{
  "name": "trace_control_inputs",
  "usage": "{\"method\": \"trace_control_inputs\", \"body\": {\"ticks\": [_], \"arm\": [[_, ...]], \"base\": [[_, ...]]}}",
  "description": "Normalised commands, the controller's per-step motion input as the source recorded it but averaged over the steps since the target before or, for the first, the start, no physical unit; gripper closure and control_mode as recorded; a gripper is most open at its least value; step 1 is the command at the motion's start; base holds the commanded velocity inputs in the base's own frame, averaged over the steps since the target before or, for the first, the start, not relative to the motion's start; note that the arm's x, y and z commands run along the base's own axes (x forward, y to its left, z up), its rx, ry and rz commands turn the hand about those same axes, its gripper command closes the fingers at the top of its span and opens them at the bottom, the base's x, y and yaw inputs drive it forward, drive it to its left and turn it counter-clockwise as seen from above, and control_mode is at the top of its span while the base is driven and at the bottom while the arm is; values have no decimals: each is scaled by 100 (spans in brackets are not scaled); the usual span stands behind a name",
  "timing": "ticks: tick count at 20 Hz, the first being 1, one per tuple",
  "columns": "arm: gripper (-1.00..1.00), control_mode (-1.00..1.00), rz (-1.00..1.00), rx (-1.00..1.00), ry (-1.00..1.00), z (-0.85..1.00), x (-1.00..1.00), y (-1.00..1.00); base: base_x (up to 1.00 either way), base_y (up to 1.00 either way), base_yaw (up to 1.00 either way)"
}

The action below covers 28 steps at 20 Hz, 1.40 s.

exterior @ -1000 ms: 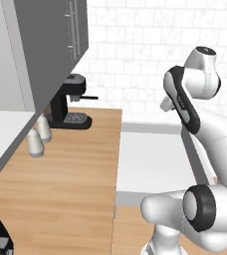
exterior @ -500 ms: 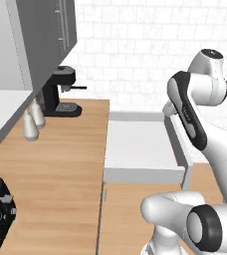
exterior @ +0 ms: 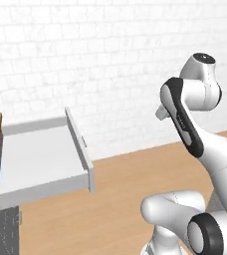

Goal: Take a straw from the drawer in front and place it inside the glass cup on the dining counter.

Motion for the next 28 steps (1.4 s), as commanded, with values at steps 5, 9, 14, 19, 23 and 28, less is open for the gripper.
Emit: {"method": "trace_control_inputs", "body": {"ticks": [5, 9, 14, 19, 23, 28], "arm": [[100, 100, 0, 0, 0, 0, 0, 0], [100, 100, 0, 0, 0, 0, 0, 0], [100, 100, 0, 0, 0, 0, 0, 0], [100, 100, 0, 0, 0, 0, 0, 0], [100, 100, 0, 0, 0, 0, 0, 0], [100, 100, 0, 0, 0, 0, 0, 0]], "base": [[2, -91, -72], [49, -18, -62], [86, 44, -42], [83, 78, -36], [94, 80, -35], [94, 77, -35]]}}
